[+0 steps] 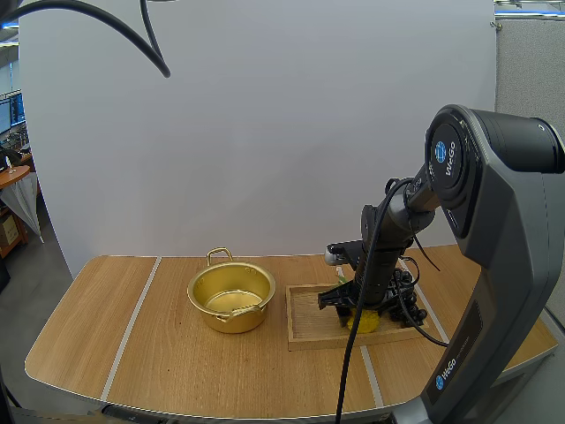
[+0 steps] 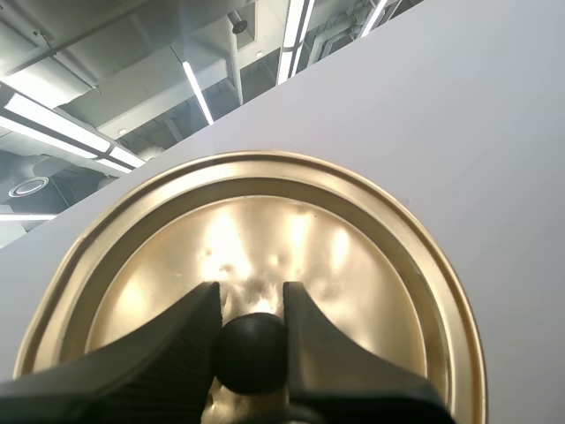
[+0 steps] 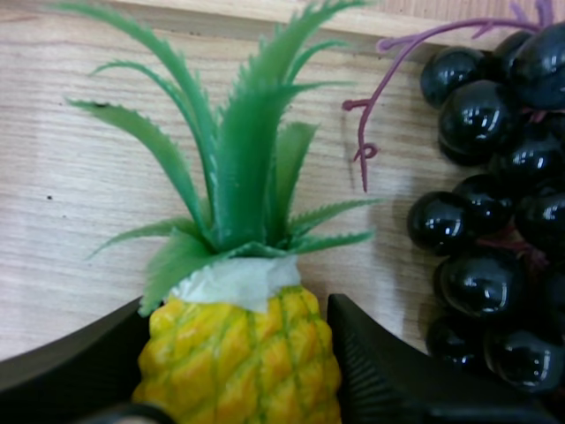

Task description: Open the pot, put the pineapple inside, and close it

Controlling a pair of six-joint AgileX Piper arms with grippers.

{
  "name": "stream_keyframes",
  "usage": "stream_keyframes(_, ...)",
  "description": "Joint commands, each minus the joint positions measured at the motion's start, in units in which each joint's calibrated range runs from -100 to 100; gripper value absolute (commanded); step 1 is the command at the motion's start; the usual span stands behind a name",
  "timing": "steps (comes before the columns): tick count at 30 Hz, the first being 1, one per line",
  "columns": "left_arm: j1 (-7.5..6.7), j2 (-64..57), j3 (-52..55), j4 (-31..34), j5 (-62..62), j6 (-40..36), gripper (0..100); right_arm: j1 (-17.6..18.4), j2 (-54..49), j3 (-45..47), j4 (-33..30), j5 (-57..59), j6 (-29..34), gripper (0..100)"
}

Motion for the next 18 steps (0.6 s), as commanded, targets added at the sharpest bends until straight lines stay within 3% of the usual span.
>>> stream_keyframes(1, -0.11, 0.0, -0.4, -0.1, -2.1, -0.6, 0, -0.2, -0.2, 0.1, -0.3, -0.2, -0.4, 0)
stream_keyframes(10, -0.11, 0.0, -0.4, -0.1, -2.1, -0.6, 0, 0.9, -7.1, -3.1, 0.4, 3.7, -0.4, 0)
stream_keyframes(18, -0.11, 0.0, -0.4, -0.1, -2.1, -0.6, 0, 8.7, -15.7, -11.4, 1.3, 11.4, -0.4, 0)
